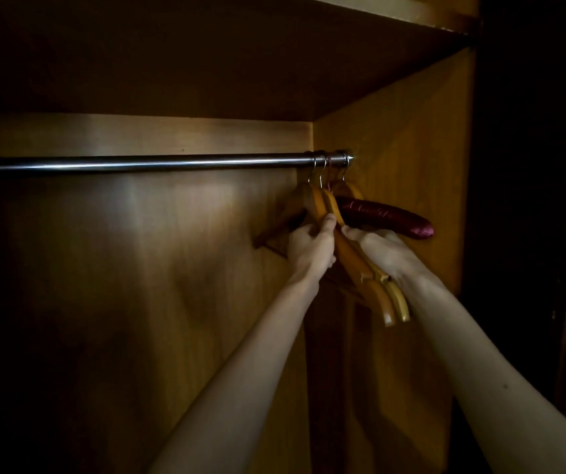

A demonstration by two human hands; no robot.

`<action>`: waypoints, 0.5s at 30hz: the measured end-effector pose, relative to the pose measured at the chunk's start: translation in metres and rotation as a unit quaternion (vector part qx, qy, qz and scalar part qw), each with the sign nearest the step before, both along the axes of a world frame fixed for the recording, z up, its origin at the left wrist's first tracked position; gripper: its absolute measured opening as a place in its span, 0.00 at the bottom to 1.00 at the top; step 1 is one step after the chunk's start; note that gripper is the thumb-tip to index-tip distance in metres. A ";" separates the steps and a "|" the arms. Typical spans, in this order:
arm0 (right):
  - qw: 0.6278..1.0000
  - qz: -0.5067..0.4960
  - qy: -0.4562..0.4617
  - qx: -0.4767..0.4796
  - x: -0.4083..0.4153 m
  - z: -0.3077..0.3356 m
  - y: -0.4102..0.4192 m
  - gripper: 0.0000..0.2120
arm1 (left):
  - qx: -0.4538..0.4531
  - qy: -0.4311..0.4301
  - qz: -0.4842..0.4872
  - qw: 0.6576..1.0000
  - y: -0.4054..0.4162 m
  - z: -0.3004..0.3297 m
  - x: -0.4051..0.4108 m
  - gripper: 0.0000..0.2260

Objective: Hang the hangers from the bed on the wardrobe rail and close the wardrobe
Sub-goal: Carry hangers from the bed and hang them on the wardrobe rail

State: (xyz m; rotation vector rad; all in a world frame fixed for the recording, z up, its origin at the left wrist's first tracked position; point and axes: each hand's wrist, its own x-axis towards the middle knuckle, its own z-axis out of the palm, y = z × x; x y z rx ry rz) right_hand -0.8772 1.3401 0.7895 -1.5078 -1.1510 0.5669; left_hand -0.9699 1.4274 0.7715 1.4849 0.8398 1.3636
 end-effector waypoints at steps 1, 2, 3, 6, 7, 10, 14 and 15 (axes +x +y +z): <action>1.000 -0.002 0.012 0.010 -0.001 -0.006 -0.004 0.14 | 0.003 0.002 -0.001 1.000 -0.002 -0.005 -0.003 0.16; 1.000 -0.006 0.021 0.020 -0.003 -0.013 -0.010 0.14 | 0.006 0.000 0.002 1.000 -0.004 -0.013 -0.006 0.17; 0.999 -0.014 0.031 0.031 -0.006 -0.023 -0.017 0.14 | 0.005 -0.003 0.008 1.000 -0.005 -0.025 -0.009 0.18; 0.993 -0.043 0.069 0.091 -0.010 -0.066 -0.039 0.11 | -0.034 -0.022 0.022 0.999 -0.013 -0.082 -0.022 0.15; 0.989 -0.049 0.074 0.115 -0.012 -0.084 -0.046 0.10 | -0.050 -0.023 0.023 0.998 -0.016 -0.105 -0.027 0.14; 0.989 -0.081 0.056 0.107 -0.015 -0.153 -0.062 0.10 | -0.109 0.021 -0.008 0.994 -0.028 -0.186 -0.039 0.12; 0.995 -0.054 0.063 -0.059 -0.017 -0.265 -0.084 0.08 | -0.228 0.192 -0.074 0.952 -0.053 -0.317 -0.049 0.12; 0.992 -0.049 0.064 -0.097 -0.017 -0.293 -0.091 0.08 | -0.259 0.241 -0.090 0.931 -0.063 -0.350 -0.051 0.12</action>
